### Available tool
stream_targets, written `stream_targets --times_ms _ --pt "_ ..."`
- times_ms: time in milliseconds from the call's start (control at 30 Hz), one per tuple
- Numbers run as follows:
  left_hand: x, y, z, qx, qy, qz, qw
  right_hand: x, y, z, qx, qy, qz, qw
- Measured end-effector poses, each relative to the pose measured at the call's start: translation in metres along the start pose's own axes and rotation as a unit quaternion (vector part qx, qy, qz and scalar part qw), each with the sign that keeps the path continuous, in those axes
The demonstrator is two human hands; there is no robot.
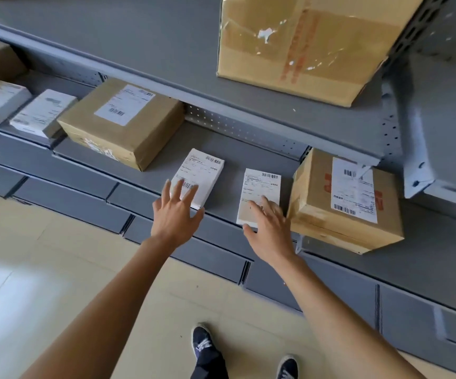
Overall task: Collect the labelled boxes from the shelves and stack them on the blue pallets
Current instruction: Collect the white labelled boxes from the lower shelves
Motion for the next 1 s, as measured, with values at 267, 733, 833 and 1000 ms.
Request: stream_targets --times_ms 267,733,833,1000 --pt "0.007 -0.021 0.043 0.013 0.008 0.039 0.999 -0.003 -0.033 0.016 -0.037 -0.069 -0.003 0.997" --pt "0.022 -0.027 0.03 -0.05 -0.012 0.0 0.999 0.006 -0.045 0.011 -0.125 -0.055 0.001 0.991" --pt "0.024 -0.019 0.017 -0.069 -0.009 -0.002 0.998 0.011 -0.039 0.0 -0.136 -0.02 0.012 0.99" --pt "0.028 0.003 -0.017 -0.116 -0.004 -0.021 0.993 0.031 -0.014 -0.025 -0.177 0.032 0.047 0.983"
Point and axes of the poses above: each hand's wrist, its own z-axis towards the middle knuckle, its own y-axis out of the back of the hand, x = y × z, the point moved 1 cm from there along z, towards the middle knuckle, and after that the axes turned 8 degrees about z, right-handed, at the moved point
